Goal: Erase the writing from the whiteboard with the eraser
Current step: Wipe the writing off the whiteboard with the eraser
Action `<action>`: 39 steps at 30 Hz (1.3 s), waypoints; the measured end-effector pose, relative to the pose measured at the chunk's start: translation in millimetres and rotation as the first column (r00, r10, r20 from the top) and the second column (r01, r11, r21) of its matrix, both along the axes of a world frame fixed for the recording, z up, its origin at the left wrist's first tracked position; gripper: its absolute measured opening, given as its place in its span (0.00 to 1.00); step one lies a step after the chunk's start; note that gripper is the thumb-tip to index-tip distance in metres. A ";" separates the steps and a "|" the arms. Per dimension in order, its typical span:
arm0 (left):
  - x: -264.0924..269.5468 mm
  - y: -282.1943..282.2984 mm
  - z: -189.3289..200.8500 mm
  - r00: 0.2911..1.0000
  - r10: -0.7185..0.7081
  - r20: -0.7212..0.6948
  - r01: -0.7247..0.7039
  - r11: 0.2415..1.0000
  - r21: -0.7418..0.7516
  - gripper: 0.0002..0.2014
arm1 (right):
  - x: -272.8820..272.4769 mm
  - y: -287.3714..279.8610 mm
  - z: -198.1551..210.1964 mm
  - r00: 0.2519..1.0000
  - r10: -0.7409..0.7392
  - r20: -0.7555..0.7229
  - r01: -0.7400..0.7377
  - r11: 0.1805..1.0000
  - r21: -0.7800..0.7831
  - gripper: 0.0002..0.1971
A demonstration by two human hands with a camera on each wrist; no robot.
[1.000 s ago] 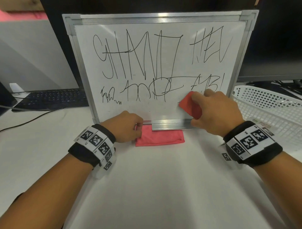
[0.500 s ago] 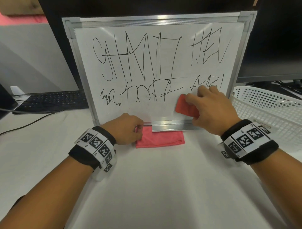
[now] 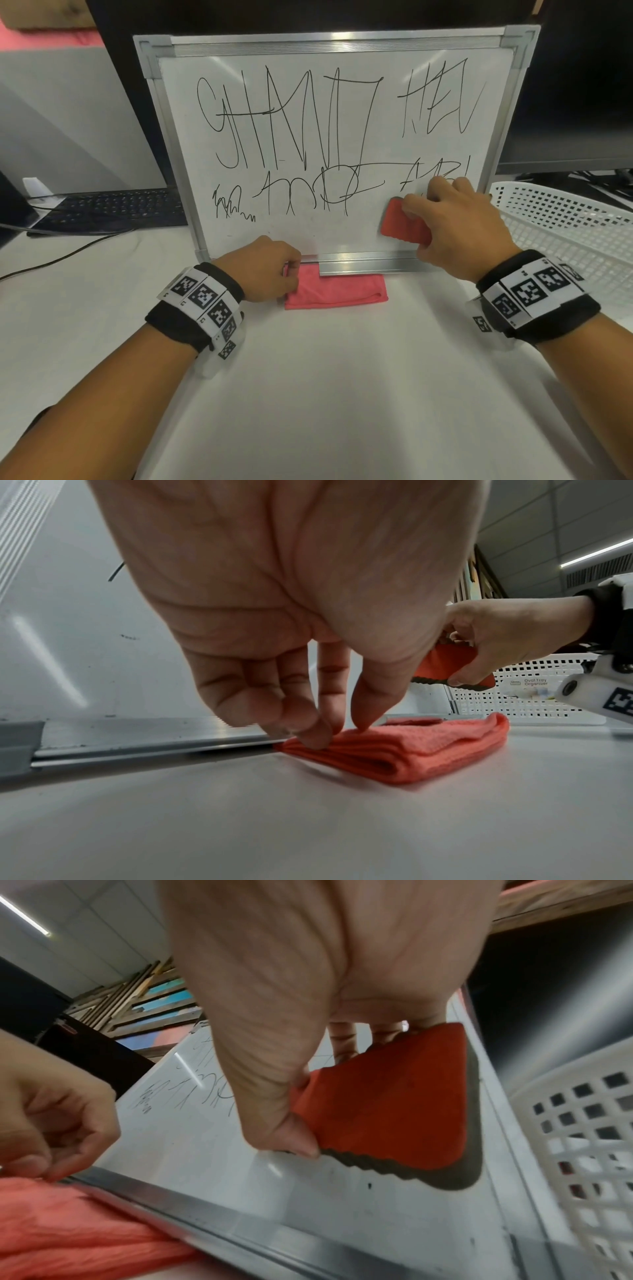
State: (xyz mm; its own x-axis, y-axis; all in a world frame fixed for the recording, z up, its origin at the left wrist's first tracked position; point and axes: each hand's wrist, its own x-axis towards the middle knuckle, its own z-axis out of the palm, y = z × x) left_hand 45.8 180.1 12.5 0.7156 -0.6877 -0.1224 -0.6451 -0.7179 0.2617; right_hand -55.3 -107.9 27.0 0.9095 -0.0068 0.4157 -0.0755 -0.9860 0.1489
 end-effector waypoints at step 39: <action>1.4 0.9 -2.2 1.000 0.011 -0.029 -0.010 1.000 0.017 0.05 | -10.4 1.1 11.3 0.970 -0.213 -0.119 0.230 0.961 0.156 0.33</action>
State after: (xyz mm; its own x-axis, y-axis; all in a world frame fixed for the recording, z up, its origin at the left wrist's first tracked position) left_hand 47.2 181.0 10.4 0.7187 -0.6778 -0.1548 -0.6296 -0.7290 0.2686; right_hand -65.7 -106.8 38.3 0.9140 -0.2746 0.2986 -0.2882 -0.9576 0.0015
